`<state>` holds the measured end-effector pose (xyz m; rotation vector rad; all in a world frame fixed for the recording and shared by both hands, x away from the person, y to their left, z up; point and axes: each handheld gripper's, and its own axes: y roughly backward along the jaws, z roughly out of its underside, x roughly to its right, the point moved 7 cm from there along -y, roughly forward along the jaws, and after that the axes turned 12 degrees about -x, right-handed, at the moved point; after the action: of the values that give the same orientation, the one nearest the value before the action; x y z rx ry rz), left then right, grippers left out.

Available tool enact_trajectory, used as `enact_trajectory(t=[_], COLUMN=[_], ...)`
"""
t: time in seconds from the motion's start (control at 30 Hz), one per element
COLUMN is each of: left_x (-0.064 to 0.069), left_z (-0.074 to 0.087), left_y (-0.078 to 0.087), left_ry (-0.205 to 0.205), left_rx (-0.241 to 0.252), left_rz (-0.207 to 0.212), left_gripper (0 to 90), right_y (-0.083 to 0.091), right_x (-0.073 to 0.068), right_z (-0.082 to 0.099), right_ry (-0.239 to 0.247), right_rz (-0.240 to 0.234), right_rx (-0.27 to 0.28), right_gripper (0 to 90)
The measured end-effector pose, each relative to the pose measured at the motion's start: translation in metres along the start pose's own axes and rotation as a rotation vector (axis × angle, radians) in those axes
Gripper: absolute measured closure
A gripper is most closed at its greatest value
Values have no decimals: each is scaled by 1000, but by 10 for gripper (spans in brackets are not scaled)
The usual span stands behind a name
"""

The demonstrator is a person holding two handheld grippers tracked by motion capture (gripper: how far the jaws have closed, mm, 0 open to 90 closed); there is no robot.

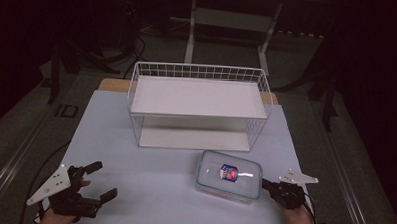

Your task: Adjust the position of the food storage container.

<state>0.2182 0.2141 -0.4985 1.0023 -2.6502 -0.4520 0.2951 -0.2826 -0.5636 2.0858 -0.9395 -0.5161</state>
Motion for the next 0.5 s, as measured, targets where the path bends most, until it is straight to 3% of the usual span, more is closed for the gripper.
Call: enact_trajectory(t=[0.3, 0.5], left_x=[0, 1], left_z=[0, 0], left_y=[1, 1], left_ry=[0, 0], left_rx=[4, 2], left_rz=[-11, -7], left_gripper=[6, 6], right_y=[-6, -12], right_x=[3, 0], right_z=[-1, -6], right_ry=[-14, 4], right_rz=[-11, -19], right_rx=[3, -7], right_gripper=[900, 900])
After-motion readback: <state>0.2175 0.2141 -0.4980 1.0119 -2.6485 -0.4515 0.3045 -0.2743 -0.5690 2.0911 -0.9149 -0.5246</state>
